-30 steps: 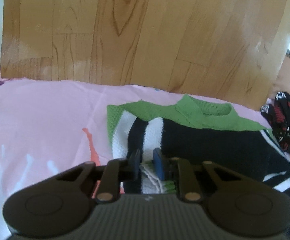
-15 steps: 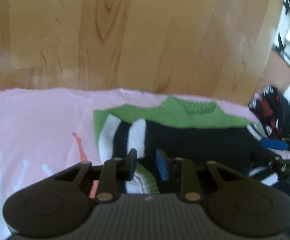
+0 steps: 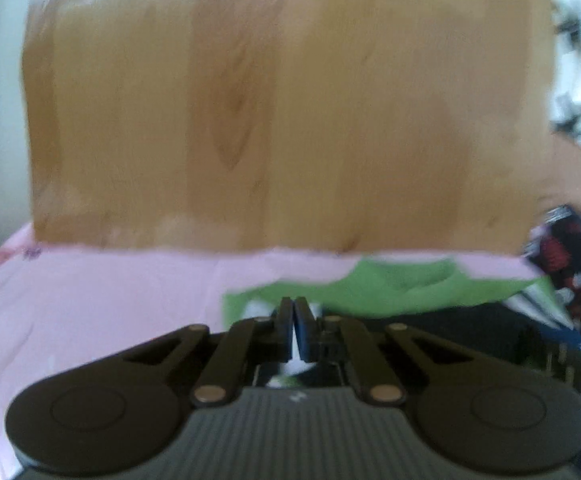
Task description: Fold small clothes
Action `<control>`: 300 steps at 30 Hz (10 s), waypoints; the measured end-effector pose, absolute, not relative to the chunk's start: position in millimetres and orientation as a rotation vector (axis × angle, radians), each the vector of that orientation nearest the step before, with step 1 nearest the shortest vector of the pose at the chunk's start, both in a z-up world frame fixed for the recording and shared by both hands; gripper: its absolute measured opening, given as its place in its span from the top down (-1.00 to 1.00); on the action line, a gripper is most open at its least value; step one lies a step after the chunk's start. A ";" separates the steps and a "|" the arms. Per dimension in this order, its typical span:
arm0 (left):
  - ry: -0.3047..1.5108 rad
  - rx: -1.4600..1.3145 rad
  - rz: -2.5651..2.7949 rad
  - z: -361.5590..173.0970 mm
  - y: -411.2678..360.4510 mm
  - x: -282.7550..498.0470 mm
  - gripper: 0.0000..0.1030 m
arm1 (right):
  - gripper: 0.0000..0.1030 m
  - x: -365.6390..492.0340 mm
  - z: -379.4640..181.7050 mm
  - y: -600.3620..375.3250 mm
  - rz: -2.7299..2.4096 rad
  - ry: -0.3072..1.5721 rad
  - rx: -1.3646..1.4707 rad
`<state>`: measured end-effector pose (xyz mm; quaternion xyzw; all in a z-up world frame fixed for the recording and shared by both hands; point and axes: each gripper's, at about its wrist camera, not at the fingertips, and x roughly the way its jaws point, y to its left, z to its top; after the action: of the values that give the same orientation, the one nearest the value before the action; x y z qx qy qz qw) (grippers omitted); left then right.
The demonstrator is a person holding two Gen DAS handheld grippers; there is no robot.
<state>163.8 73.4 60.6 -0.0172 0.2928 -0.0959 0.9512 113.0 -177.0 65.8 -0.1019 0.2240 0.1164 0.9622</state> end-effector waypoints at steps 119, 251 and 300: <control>0.699 0.124 -0.245 23.7 35.6 171.2 -0.43 | 0.15 209.6 20.2 -258.1 -0.004 0.688 -0.072; 0.821 -0.252 -0.156 60.8 96.5 24.9 0.84 | 0.83 9.8 23.3 -312.7 0.242 0.571 0.316; 0.738 -0.254 -0.364 33.7 7.1 104.2 -0.06 | 0.00 150.2 80.6 -235.6 0.347 0.604 0.141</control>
<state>104.2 7.1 33.7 -0.1233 0.3579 -0.1764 0.9086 150.2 -235.6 80.6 0.0691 0.2957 0.1699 0.9375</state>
